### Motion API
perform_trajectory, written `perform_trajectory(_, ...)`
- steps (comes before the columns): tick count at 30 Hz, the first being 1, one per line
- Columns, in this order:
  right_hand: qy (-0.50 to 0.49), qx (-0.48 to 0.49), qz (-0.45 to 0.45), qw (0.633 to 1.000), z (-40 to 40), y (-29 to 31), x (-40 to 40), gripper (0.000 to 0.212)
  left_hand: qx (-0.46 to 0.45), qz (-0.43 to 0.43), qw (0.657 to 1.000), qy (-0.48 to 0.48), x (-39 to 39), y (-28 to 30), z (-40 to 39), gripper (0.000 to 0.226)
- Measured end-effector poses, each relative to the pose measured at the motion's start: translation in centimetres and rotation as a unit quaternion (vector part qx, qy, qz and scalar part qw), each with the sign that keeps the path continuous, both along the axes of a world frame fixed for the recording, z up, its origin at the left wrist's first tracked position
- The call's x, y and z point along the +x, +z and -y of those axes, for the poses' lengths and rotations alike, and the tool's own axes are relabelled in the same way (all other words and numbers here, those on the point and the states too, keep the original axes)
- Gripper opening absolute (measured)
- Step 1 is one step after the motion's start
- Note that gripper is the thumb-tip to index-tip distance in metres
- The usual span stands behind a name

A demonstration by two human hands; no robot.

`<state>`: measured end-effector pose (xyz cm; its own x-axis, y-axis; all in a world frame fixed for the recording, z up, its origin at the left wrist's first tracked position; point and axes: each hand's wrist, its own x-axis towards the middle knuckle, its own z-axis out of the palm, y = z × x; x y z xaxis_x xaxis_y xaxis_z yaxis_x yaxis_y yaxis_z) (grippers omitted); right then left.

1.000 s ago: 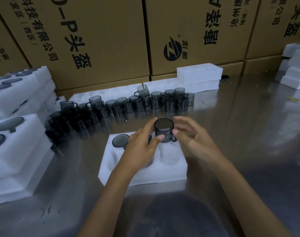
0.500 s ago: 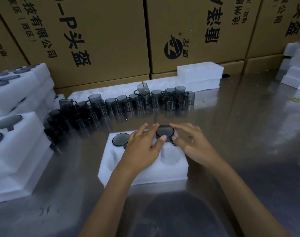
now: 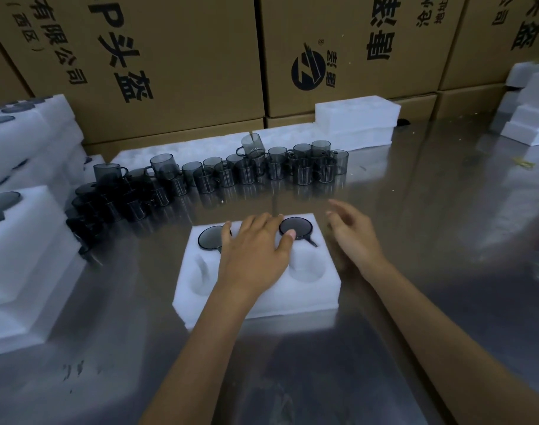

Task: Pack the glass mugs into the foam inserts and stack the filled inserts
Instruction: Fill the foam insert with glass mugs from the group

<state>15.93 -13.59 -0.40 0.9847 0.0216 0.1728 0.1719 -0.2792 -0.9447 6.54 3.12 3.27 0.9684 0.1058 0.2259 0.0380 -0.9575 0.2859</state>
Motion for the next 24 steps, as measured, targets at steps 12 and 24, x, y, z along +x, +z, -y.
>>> perform_trajectory(12,-0.168,-0.278,0.008,0.946,-3.2,-0.3,9.5,0.024,-0.013,0.053,0.998,-0.006,2.8,0.3,-0.3,0.014)
perform_trajectory(24,-0.155,-0.312,0.046,0.936,-4.3,0.0,14.2,0.019,-0.016,0.059,0.998,-0.004,3.2,0.2,-0.3,0.012)
